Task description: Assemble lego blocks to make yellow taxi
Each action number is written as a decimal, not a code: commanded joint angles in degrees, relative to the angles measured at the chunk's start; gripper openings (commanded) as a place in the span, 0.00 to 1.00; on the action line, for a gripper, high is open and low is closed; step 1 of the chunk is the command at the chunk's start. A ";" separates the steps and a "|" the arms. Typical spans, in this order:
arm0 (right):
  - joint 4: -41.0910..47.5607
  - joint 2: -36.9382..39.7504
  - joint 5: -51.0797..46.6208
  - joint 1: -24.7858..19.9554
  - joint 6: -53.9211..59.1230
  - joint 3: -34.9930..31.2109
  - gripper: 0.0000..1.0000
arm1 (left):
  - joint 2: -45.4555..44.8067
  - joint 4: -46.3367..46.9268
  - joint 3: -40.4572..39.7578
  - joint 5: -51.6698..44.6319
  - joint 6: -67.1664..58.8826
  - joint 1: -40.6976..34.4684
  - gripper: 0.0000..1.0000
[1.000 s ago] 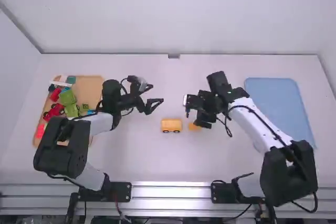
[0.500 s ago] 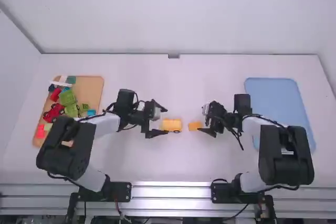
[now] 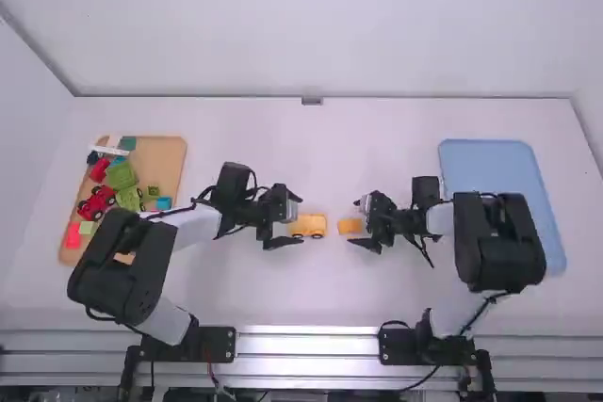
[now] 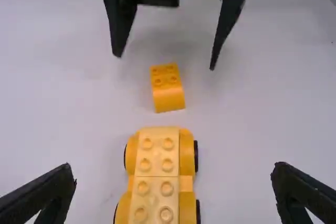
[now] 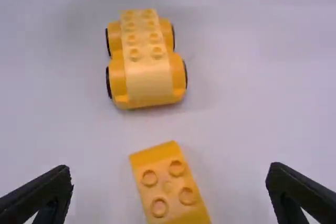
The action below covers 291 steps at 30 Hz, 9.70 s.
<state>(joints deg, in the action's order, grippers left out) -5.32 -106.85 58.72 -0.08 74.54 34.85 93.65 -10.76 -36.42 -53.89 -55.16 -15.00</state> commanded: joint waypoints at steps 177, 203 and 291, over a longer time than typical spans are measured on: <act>-8.96 -6.78 0.37 19.96 -20.52 10.10 0.00 | 21.35 -19.76 -1.57 2.49 4.76 -1.18 0.32; -0.22 -7.06 -4.24 22.23 -14.99 10.14 0.00 | 21.35 -19.26 -2.12 2.51 4.79 -1.18 0.28; -5.07 -10.93 -23.56 25.42 -22.36 10.64 0.00 | 21.35 -15.82 -5.42 5.51 7.37 -1.14 0.19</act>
<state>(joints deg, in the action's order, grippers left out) -11.92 -114.04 52.31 22.00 56.18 48.90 114.28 -26.22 -40.60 -48.03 -49.65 -15.14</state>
